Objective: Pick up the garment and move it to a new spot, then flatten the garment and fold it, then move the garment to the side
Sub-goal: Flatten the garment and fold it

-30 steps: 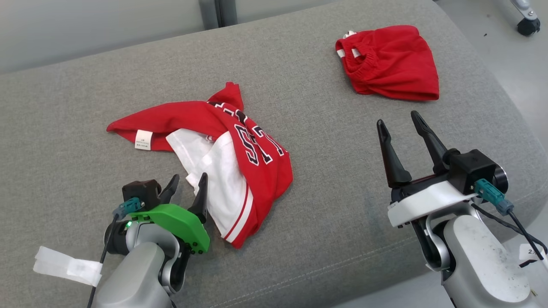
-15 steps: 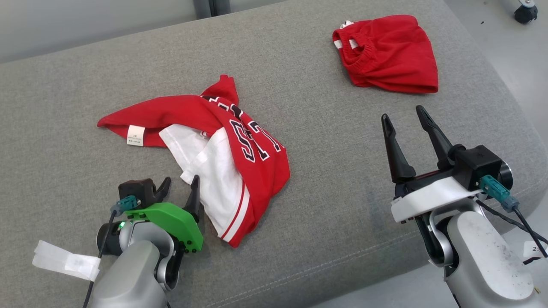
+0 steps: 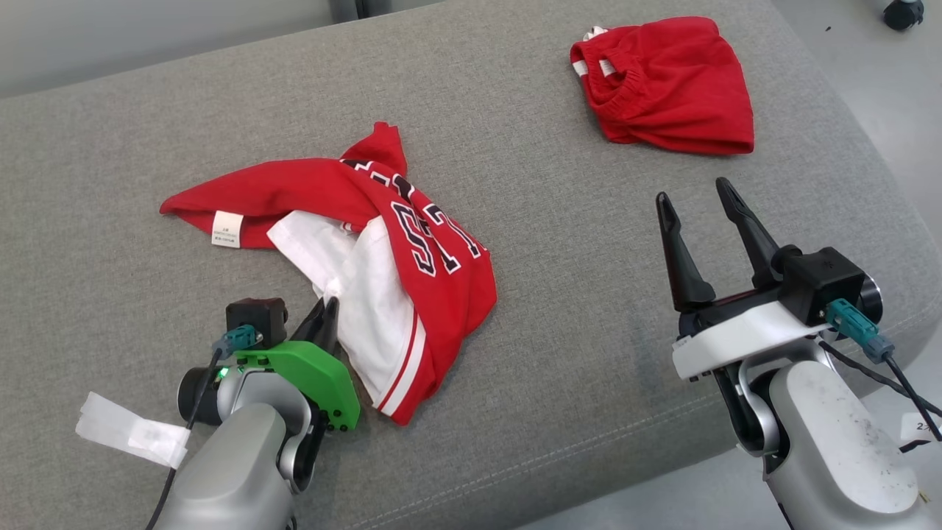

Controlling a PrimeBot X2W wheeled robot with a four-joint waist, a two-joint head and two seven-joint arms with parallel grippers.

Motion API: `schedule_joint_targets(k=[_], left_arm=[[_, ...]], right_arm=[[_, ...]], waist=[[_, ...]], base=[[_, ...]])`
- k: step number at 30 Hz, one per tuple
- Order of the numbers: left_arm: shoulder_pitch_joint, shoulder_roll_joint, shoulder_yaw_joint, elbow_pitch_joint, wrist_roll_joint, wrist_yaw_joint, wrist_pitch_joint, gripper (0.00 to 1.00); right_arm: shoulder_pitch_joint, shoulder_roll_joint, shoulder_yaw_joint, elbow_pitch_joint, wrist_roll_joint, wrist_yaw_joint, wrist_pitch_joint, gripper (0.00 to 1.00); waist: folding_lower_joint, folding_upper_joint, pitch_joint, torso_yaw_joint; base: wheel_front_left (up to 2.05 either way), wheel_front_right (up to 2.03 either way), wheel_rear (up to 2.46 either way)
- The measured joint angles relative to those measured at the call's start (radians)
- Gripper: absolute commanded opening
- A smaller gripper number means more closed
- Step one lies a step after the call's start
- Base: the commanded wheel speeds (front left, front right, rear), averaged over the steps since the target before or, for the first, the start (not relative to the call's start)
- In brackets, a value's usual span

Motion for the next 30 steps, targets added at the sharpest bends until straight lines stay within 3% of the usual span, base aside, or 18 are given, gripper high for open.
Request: schedule_joint_targets(k=[8,10,12,20,30], left_arm=[[-0.012,-0.007,-0.021,0.016,0.031,-0.005,0.0,0.0],[-0.012,-0.009,-0.021,0.019,0.033,-0.004,-0.001,0.06],[-0.012,-0.009,-0.021,0.019,0.04,-0.004,-0.001,0.0],[-0.015,-0.004,-0.002,-0.001,0.057,0.016,-0.001,0.0],[-0.028,0.049,0.059,-0.161,0.142,0.045,-0.001,0.0]], right_arm=[[-0.002,0.0,-0.015,0.0,0.0,-0.001,0.0,1.0],[-0.002,0.002,-0.013,0.0,0.0,-0.001,0.0,1.0],[-0.002,0.004,-0.014,0.0,0.0,-0.001,0.0,1.0],[-0.002,0.004,-0.018,0.002,0.0,-0.002,0.0,1.0],[-0.001,0.003,-0.033,0.006,0.0,-0.01,0.0,1.0]], waist=[[0.0,0.0,0.0,0.014],[0.0,0.0,-0.001,0.019],[0.0,0.0,-0.003,0.023],[0.0,0.0,-0.01,0.04],[0.0,0.0,-0.032,0.07]], base=[[0.0,0.0,0.0],[0.0,0.0,0.0],[0.0,0.0,0.0],[0.0,0.0,0.0],[0.0,0.0,0.0]])
